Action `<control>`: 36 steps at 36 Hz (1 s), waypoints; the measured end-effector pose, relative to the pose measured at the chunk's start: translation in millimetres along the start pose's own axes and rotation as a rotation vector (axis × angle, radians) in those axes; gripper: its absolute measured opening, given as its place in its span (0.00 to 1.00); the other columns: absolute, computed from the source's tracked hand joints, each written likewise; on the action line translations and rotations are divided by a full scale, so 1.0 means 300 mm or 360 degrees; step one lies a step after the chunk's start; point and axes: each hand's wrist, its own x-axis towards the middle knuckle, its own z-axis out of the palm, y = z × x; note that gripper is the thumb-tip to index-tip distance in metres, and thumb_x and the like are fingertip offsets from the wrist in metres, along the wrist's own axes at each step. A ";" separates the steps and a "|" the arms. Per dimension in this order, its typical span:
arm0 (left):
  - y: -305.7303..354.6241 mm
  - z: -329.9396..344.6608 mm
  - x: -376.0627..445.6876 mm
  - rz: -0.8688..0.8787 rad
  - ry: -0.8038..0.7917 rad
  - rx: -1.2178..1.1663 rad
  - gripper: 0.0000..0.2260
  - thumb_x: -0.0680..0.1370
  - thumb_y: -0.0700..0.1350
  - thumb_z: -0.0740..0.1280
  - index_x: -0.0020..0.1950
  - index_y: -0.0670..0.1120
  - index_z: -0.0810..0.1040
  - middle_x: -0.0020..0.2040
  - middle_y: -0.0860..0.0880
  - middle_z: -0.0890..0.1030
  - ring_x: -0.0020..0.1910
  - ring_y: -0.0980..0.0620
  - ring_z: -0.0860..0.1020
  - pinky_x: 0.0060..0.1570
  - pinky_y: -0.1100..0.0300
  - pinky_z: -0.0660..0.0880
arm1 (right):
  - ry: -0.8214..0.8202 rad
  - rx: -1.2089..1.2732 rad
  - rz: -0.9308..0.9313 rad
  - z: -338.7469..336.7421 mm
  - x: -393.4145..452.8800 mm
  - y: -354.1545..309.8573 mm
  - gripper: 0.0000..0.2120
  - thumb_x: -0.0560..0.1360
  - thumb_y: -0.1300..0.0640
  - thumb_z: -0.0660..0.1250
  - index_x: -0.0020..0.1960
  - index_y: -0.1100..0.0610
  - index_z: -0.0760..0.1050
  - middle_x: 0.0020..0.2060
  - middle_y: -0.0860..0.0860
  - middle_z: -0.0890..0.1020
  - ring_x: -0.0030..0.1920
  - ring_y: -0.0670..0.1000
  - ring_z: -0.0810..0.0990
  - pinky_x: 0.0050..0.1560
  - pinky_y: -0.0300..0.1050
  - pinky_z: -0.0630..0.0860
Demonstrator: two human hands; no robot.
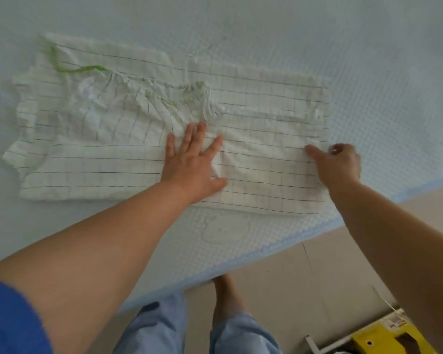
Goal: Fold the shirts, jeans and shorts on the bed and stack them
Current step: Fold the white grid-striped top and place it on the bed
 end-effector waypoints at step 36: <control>-0.672 -0.247 -0.181 -0.0771 0.0284 -0.3162 0.09 0.82 0.53 0.55 0.50 0.66 0.73 0.35 0.65 0.82 0.36 0.66 0.81 0.30 0.70 0.76 | -0.1313 0.0105 -0.0845 0.530 -0.739 -0.800 0.37 0.72 0.49 0.69 0.74 0.48 0.52 0.45 0.51 0.80 0.34 0.48 0.82 0.26 0.36 0.76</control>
